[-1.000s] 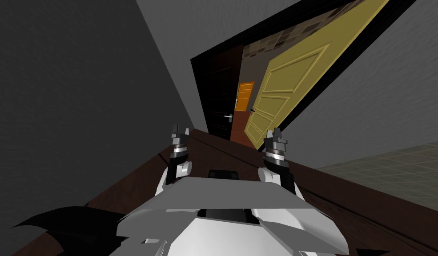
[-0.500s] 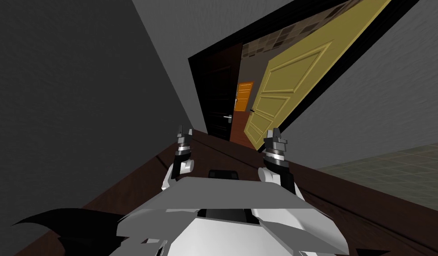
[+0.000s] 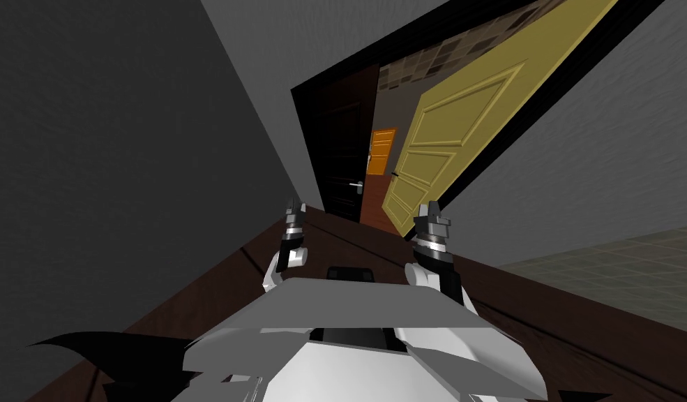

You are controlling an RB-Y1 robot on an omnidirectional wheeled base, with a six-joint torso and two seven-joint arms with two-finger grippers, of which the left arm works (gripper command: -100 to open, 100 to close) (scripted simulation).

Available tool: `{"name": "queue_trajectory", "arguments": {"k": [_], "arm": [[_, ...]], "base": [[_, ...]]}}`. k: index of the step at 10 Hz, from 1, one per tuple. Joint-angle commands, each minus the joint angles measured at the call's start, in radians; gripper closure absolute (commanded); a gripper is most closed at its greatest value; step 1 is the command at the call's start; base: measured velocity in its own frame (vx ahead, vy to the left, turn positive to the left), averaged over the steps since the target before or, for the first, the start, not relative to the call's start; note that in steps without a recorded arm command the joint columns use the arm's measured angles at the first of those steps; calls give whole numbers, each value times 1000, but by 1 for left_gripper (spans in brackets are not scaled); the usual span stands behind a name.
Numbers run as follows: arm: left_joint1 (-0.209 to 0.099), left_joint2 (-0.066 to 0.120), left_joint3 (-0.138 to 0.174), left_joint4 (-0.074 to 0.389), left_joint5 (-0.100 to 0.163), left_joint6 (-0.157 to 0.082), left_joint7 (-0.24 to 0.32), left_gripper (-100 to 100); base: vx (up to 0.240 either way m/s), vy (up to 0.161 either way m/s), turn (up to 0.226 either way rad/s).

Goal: Push the door open

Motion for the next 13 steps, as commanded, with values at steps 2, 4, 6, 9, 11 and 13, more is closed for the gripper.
{"name": "queue_trajectory", "arguments": {"k": [2, 4, 6, 9, 11, 13], "arm": [[-46, 7, -7, 81, -1, -4, -7, -100], [-85, 13, -11, 143, -1, -7, -12, -100], [-106, 15, -12, 181, 0, -8, -14, -100], [-149, 20, -16, 252, 0, -10, -19, -100], [-194, 24, -20, 319, 0, -12, -23, -100], [-216, 26, -22, 363, 1, -14, -26, -100]], "base": [[89, -7, -37], [101, -9, -35], [94, -11, -26], [56, -7, -26], [66, -16, -32], [82, -2, -32]]}}
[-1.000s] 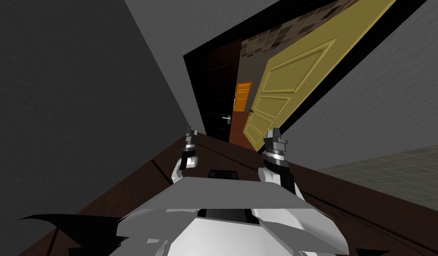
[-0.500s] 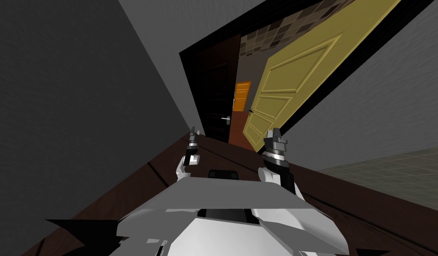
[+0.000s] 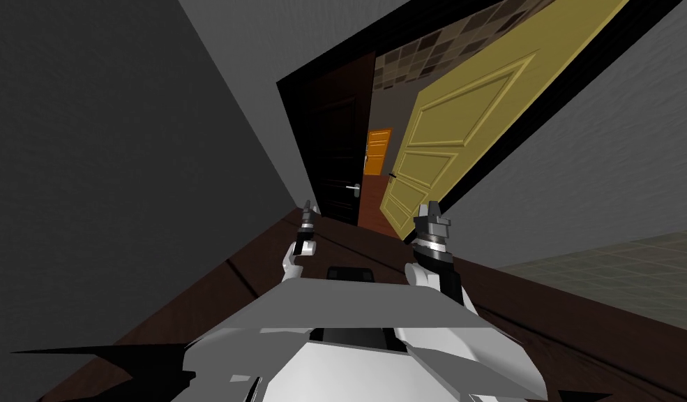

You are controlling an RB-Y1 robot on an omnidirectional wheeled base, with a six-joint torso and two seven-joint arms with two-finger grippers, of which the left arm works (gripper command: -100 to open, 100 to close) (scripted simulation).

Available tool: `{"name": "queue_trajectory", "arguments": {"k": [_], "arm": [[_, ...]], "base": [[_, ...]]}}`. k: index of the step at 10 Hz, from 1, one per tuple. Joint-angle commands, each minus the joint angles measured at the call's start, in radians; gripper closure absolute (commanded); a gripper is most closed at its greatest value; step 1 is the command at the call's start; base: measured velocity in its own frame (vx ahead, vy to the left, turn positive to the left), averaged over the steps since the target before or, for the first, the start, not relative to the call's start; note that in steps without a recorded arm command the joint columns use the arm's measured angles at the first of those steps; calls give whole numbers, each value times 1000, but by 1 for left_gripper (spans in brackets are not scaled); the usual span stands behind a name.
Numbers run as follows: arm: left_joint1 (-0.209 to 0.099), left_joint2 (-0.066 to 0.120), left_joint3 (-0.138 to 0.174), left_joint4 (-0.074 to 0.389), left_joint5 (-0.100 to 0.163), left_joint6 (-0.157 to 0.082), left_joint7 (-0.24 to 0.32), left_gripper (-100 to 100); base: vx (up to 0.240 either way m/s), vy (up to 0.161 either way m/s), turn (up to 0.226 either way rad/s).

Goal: Push the door open

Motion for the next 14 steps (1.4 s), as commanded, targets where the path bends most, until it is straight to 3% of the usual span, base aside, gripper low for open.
{"name": "queue_trajectory", "arguments": {"k": [1, 2, 3, 6, 7, 11, 12, 14], "arm": [[-29, 2, -2, 48, 0, 2, -4, -100], [-52, 3, -4, 76, 0, 1, -6, -100], [-52, 3, -4, 85, 0, 1, -6, -100], [-122, 4, -10, 190, 1, -3, -14, -100], [-122, 4, -10, 201, 1, -3, -14, -100], [-216, 1, -17, 339, 2, -8, -24, -100], [-216, 1, -17, 355, 2, -8, -24, -100], [-262, -2, -21, 430, 2, -11, -29, -100]], "base": [[64, -5, -30], [72, -13, -46], [60, -6, -10], [80, -6, -39], [70, -11, -13], [91, 0, -39], [71, -11, -15], [63, -14, -35]]}}
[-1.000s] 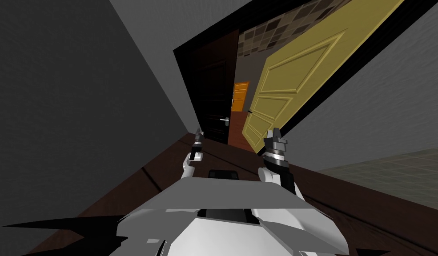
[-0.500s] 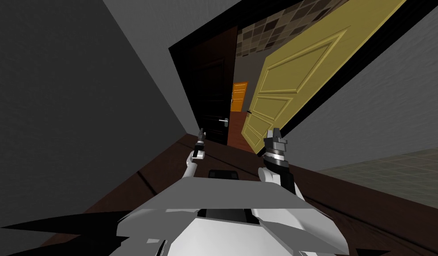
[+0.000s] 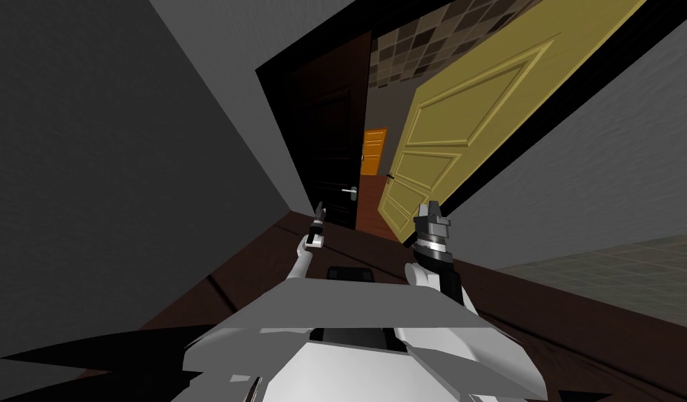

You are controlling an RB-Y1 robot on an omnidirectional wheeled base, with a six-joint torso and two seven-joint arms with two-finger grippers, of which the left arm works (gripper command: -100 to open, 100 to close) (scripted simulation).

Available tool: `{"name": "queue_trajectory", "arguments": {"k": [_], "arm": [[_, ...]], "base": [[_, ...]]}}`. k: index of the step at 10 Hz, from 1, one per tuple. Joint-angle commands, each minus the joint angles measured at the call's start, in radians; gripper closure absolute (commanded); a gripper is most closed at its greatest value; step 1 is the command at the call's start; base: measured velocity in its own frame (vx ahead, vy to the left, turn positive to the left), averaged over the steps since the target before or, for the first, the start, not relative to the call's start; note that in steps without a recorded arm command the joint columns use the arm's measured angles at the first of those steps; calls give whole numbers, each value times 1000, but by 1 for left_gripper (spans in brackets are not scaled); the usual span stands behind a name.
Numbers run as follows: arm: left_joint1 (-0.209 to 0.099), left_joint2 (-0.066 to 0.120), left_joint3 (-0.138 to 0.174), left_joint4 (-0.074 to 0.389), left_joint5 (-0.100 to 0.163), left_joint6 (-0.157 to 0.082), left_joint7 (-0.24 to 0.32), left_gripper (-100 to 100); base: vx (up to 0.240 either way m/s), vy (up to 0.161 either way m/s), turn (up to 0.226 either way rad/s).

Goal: Push the door open

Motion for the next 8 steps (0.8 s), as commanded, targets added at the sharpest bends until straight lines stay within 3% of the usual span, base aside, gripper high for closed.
{"name": "queue_trajectory", "arguments": {"k": [1, 2, 4, 5, 8], "arm": [[-40, -4, -3, 50, 0, 1, -5, -100], [-40, -4, -3, 61, 0, 1, -5, -100], [-85, -8, -6, 125, 1, -1, -10, -100], [-85, -8, -6, 136, 1, -1, -10, -100], [-149, -17, -12, 235, 1, -4, -17, -100]], "base": [[81, 3, -45], [62, 3, -15], [71, -8, -36], [64, -6, -15], [83, -5, -35]]}}
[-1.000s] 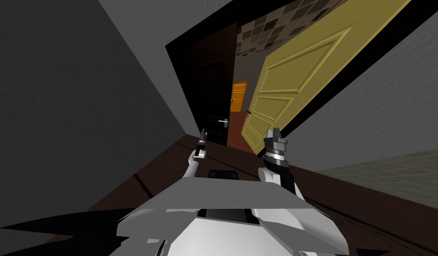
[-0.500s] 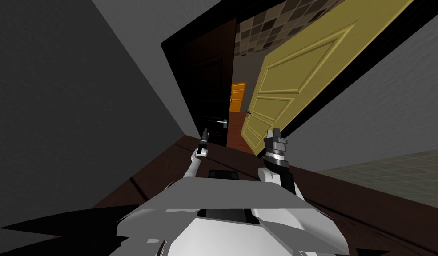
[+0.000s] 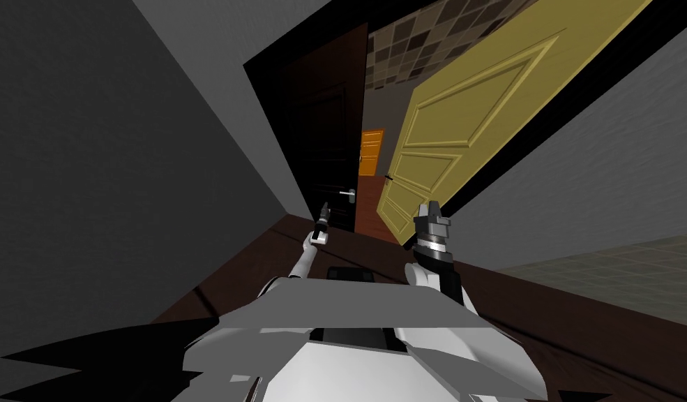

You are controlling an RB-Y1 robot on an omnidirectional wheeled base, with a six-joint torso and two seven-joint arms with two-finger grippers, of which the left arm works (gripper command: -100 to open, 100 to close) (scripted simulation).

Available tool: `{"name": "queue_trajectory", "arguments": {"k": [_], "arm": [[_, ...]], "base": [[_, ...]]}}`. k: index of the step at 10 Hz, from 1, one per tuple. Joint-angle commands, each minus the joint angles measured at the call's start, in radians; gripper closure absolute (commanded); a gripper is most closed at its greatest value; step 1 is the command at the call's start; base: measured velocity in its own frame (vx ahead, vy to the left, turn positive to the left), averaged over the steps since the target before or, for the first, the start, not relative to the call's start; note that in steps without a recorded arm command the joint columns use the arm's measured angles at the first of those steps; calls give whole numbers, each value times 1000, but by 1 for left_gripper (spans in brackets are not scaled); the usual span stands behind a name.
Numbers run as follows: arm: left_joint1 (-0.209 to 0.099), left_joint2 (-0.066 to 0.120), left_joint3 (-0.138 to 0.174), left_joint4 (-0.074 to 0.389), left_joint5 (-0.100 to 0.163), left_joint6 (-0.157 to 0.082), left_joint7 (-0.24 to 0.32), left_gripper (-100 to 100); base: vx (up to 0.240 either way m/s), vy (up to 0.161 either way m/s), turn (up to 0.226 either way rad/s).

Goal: Push the door open

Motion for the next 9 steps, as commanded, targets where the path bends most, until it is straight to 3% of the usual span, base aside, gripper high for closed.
{"name": "queue_trajectory", "arguments": {"k": [1, 2, 3, 7, 9], "arm": [[-19, -3, 1, 43, 1, -9, -3, -100], [-41, -6, -1, 66, 1, -11, -5, -100], [-41, -6, -1, 79, 1, -11, -5, -100], [-119, -21, -7, 202, 2, -15, -14, -100], [-136, -25, -9, 236, 2, -16, -15, -100]], "base": [[65, 3, -12], [54, 5, -18], [42, 3, -15], [80, -2, -34], [61, -2, -14]]}}
